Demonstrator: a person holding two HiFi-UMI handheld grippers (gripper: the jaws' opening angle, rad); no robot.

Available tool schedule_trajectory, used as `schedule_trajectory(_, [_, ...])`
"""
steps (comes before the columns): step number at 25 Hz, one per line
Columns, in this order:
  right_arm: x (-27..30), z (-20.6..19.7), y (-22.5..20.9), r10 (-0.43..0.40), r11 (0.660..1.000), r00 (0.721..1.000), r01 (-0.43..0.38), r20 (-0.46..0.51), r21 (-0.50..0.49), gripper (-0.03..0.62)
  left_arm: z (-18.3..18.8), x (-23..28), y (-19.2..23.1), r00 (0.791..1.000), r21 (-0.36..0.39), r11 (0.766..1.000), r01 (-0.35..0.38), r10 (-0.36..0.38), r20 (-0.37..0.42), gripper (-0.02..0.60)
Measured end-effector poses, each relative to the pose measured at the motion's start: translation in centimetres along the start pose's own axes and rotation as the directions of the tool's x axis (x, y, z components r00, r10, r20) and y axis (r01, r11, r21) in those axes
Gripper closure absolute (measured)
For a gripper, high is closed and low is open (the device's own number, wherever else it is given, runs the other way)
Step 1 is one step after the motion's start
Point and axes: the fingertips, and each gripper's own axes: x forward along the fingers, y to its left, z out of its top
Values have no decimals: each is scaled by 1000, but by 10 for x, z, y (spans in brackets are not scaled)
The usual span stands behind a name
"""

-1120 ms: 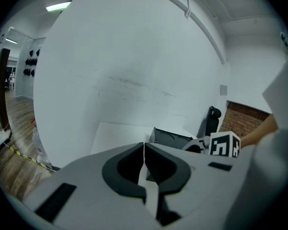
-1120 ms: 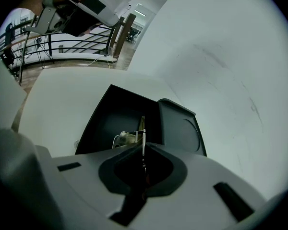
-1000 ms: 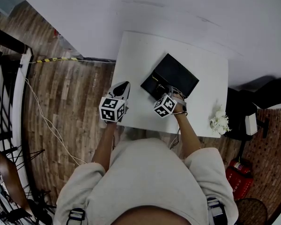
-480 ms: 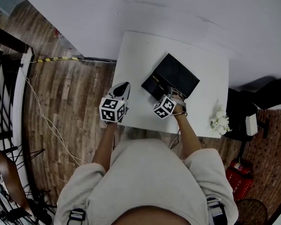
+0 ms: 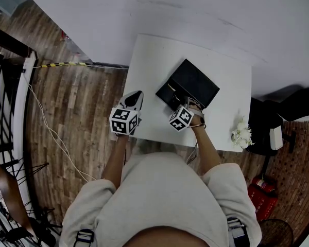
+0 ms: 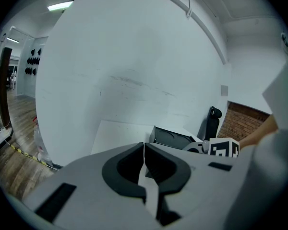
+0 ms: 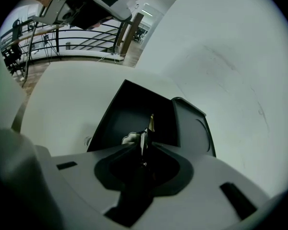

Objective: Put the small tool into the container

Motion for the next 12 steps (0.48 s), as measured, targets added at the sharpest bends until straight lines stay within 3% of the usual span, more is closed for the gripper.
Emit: schedule_trajectory(12, [1, -3, 7, 43, 999, 999, -43, 5, 9, 395, 0, -2, -1, 1000, 0, 1000, 1, -1, -1, 569])
